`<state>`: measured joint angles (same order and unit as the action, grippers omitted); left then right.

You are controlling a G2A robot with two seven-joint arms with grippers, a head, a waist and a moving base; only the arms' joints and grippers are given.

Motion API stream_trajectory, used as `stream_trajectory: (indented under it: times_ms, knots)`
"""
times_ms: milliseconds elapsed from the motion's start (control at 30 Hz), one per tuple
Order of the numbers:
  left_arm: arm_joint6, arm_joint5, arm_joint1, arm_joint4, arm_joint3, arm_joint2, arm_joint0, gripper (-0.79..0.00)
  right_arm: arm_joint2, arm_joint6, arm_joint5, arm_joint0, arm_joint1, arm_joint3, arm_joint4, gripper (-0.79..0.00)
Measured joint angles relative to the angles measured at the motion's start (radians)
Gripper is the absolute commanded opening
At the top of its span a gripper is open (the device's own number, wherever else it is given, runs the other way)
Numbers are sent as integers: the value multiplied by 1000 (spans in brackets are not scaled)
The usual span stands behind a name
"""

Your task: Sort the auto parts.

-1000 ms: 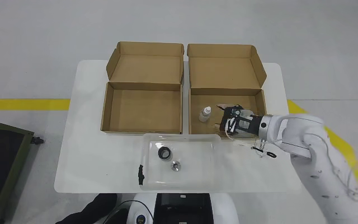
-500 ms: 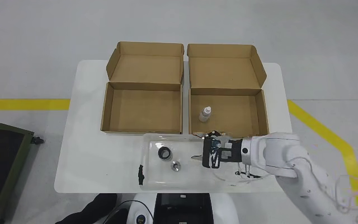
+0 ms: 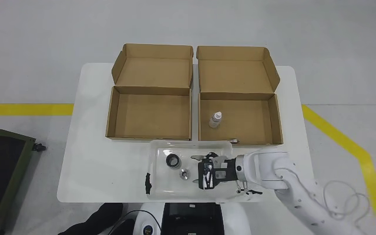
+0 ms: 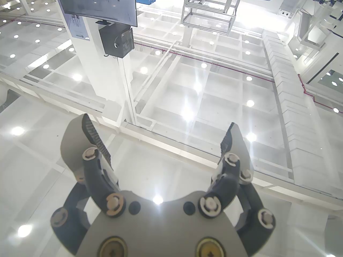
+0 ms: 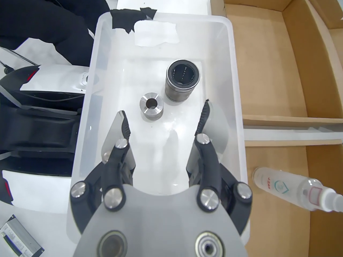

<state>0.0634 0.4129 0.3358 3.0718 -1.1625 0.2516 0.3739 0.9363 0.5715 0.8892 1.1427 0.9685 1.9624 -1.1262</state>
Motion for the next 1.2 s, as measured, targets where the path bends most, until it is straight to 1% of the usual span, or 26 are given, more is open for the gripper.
stream_trajectory:
  times_ms: [133,567,800,933,1200]
  knots:
    - [0,0,0,0,0,0,0,0,-32,-19,-5,-10,7,-22,-31,-274]
    - [0,0,0,0,0,0,0,0,-147,-98,-24,-53,38,-109,-143,-302]
    - [0,0,0,0,0,0,0,0,-191,-142,-34,-79,56,-155,-186,-342]
    - [0,0,0,0,0,0,0,0,-214,-166,-42,-95,66,-178,-208,-394]
    - [0,0,0,0,0,0,0,0,-249,-211,-57,-122,85,-228,-251,-403]
